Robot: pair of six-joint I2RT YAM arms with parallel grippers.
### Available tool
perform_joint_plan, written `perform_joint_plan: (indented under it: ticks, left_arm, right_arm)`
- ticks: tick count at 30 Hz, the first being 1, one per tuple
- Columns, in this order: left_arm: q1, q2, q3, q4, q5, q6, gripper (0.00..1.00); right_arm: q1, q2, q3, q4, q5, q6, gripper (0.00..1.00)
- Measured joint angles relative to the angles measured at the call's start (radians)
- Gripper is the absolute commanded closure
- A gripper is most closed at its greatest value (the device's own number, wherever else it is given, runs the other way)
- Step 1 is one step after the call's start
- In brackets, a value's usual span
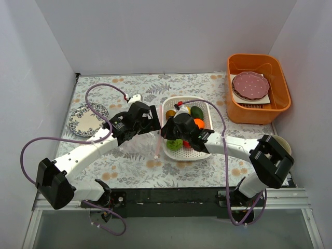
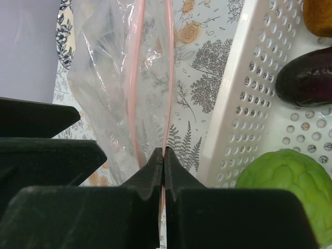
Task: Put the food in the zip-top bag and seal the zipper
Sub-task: Open the zipper of the food storage bag at the center of the board.
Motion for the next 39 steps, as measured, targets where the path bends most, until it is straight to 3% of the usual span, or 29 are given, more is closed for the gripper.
perform_joint_plan:
  ticks: [12,21,28,32,36,39]
  left_arm:
    - [-0.031,-0.001,0.0,0.021,-0.002,-0.013,0.02]
    - [-0.044,0.007,0.0,0.042,-0.023,-0.022,0.29]
    - [-0.045,0.054,0.021,0.043,-0.027,-0.023,0.32]
    - [-0.045,0.076,0.051,0.042,-0.027,-0.022,0.45]
    - [-0.045,0.08,0.068,0.043,-0.027,-0.021,0.73]
    - [-0.045,0.08,0.069,0.041,-0.027,-0.021,0.77]
  right_arm:
    - [0.0,-0.037,-0.011,0.016,0.0,-0.007,0.99]
    - [0.0,-0.045,-0.013,0.015,0.0,-0.019,0.99]
    - [0.0,-0.076,-0.028,0.018,0.004,-0.033,0.99]
    - [0.0,-0.08,-0.031,0.022,0.006,-0.038,0.99]
    - [0.0,-0.092,-0.053,0.029,0.011,-0.041,0.99]
    - [0.0,-0.093,-0.066,0.029,0.015,-0.042,0.99]
